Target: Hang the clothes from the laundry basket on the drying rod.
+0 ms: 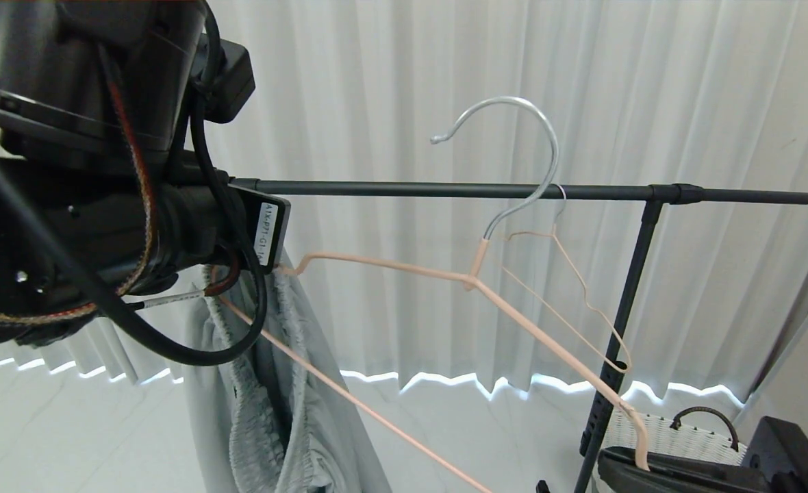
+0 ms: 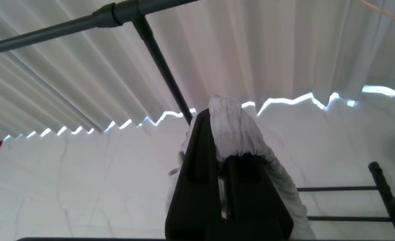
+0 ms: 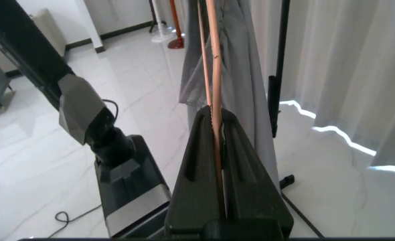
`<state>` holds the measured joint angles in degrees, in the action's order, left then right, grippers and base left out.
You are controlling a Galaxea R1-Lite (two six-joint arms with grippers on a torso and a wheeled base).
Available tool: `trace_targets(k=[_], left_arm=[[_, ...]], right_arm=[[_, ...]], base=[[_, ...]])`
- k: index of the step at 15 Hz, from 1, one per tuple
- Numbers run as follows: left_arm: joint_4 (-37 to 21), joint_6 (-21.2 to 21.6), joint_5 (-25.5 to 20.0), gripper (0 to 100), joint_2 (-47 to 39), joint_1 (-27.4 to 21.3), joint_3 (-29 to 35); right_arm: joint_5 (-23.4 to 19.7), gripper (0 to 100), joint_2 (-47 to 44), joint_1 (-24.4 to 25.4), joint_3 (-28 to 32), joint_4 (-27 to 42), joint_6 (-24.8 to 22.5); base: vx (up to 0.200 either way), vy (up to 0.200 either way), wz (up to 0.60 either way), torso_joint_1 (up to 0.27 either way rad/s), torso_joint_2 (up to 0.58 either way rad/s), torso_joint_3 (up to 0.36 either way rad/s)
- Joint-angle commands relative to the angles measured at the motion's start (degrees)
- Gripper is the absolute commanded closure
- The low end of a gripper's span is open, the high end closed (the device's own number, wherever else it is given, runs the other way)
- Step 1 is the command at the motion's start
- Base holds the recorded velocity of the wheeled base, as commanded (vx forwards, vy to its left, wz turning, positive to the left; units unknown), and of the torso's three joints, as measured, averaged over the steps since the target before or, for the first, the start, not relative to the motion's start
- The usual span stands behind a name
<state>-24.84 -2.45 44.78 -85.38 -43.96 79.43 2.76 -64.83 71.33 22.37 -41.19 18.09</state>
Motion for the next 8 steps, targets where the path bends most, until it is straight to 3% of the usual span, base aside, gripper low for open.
trace_targets(k=[1, 8], left_arm=[[0.0, 0.0, 0.0, 100, -0.1, 0.2, -0.2], [0.1, -0.1, 2.7, 100, -0.2, 1.9, -0.8]], right_arm=[[0.1, 100, 0.0, 0.0, 0.2, -0.3, 0.0], [-0.1, 100, -3.1, -6.4, -0.4, -0.6, -1.3]], base=[[0.000, 0.000, 0.00, 0.000, 0.00, 0.000], [0.000, 0.000, 0.00, 0.000, 0.00, 0.000]])
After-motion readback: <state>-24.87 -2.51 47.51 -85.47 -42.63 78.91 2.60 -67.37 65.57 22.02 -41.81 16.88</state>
